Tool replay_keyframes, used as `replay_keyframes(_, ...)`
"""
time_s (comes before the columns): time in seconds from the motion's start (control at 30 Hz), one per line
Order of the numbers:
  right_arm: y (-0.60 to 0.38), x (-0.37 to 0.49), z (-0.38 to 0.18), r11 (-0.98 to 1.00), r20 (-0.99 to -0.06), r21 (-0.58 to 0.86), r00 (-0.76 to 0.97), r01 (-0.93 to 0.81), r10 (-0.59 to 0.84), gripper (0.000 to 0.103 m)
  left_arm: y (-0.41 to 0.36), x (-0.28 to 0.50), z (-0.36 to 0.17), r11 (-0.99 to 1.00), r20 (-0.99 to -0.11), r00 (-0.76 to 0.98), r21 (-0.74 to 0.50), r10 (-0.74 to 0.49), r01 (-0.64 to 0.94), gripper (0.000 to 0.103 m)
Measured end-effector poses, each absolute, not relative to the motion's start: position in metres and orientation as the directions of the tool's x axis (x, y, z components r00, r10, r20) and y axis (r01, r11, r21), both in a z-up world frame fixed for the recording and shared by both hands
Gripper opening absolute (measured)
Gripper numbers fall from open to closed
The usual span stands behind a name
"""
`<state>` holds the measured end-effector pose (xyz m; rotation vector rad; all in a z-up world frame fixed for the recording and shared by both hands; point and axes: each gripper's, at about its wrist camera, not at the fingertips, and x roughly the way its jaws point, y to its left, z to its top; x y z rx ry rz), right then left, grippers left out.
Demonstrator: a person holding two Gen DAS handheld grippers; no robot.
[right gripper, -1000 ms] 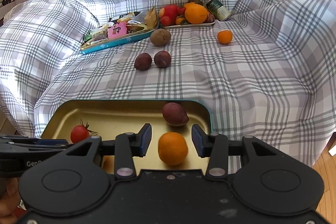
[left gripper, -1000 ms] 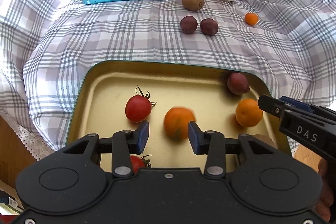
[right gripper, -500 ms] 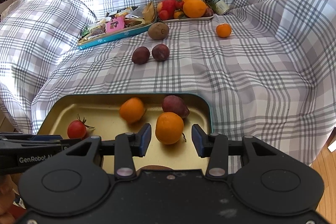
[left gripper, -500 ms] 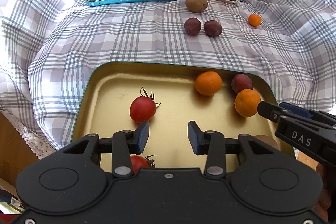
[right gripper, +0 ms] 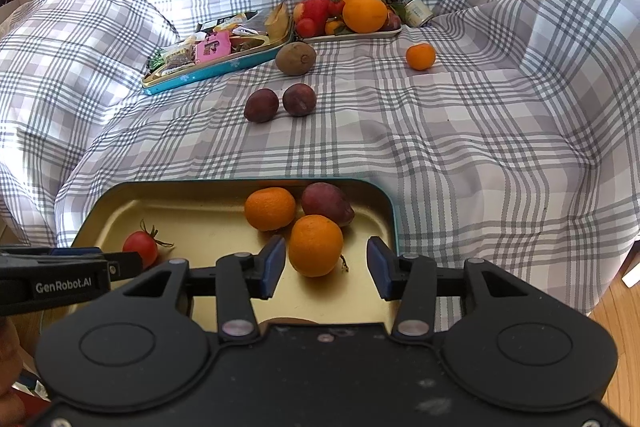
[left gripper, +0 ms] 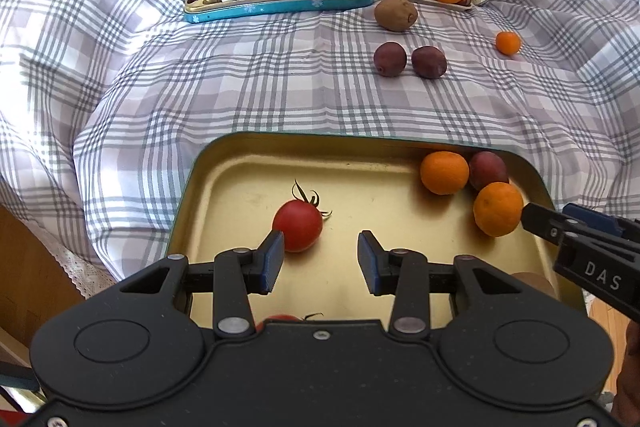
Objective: Organize fruits
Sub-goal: 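Move both tools back toward the kiwi and mandarin beside the tray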
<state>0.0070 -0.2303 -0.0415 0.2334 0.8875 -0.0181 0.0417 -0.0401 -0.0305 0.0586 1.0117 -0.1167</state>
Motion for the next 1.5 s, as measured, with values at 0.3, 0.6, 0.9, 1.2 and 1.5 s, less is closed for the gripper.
replay_keyframes(0.3, -0.245, 0.019, -0.036, 0.973, -0.756, 0.180, 0.654, 0.144, 0.043, 0.050, -0.038, 0.067, -0.018, 0.990, -0.842, 0.533, -0.004, -0.080, 0.144, 0.049)
replay_keyframes(0.6, -0.267, 0.055, -0.032, 0.976, -0.705, 0.140, 0.709, 0.166, -0.020, 0.051, -0.042, 0.109, -0.019, 0.991, -0.849, 0.526, 0.023, -0.051, 0.132, 0.049)
replay_keyframes(0.9, -0.292, 0.112, -0.050, 0.977, -0.680, 0.075, 0.727, 0.202, -0.098, 0.052, -0.056, 0.140, -0.022, 0.987, -0.833, 0.550, 0.031, -0.062, 0.159, 0.049)
replay_keyframes(1.2, -0.308, 0.152, -0.071, 0.979, -0.645, 0.025, 0.751, 0.202, -0.139, 0.052, -0.065, 0.169, -0.030, 0.984, -0.812, 0.576, 0.010, -0.095, 0.176, 0.049)
replay_keyframes(1.5, -0.318, 0.198, -0.092, 0.984, -0.622, 0.005, 0.771, 0.177, -0.135, 0.055, -0.069, 0.192, -0.036, 0.984, -0.808, 0.578, -0.006, -0.111, 0.181, 0.049)
